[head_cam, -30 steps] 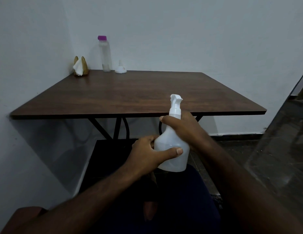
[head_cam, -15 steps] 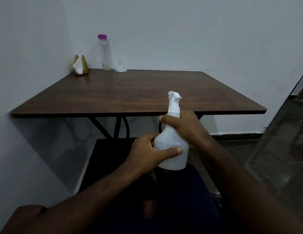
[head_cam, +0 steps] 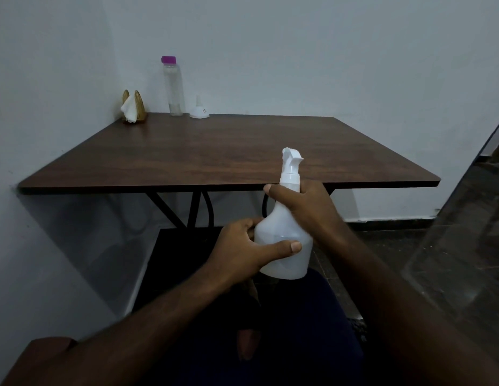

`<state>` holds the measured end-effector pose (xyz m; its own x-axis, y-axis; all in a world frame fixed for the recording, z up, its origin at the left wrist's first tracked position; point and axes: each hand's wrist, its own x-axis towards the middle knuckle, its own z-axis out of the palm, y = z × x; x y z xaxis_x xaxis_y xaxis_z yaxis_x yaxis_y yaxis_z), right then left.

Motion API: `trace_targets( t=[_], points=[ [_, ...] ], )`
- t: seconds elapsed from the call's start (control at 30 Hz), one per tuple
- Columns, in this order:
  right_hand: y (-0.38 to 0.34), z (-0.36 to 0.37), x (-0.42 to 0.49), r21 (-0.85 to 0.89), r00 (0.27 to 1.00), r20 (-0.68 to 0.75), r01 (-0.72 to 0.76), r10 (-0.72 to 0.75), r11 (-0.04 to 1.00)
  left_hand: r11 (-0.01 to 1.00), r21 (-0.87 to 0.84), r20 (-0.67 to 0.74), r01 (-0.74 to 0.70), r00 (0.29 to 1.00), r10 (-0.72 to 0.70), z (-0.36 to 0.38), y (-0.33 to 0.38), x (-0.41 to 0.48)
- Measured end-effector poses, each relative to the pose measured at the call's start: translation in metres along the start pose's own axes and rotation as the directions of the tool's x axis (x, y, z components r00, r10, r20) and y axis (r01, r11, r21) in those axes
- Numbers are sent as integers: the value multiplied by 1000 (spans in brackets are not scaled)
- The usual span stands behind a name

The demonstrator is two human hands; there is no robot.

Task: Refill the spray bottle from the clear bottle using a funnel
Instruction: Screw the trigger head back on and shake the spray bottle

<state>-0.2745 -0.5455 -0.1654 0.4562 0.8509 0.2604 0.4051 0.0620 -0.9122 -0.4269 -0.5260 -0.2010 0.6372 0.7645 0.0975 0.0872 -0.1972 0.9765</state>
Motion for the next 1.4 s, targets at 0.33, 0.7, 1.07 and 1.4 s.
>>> trace_targets(
  t=[0.33, 0.7, 1.07, 1.4],
  points=[
    [1, -1, 0, -58, 998, 47, -29, 31, 998, 1000, -6, 7, 25, 1000, -25, 2, -5, -2],
    [-3, -4, -1, -64, 998, 58, 0, 4, 998, 1000, 8, -1, 20, 1000, -20, 2, -5, -1],
    [0, -1, -1, 8, 988, 124, -92, 90, 996, 1000, -7, 33, 15, 999, -14, -2, -2, -1],
    [4, -1, 0, -100, 998, 43, -44, 49, 994, 1000, 7, 36, 1, 999, -1, -1, -3, -4]
  ],
)
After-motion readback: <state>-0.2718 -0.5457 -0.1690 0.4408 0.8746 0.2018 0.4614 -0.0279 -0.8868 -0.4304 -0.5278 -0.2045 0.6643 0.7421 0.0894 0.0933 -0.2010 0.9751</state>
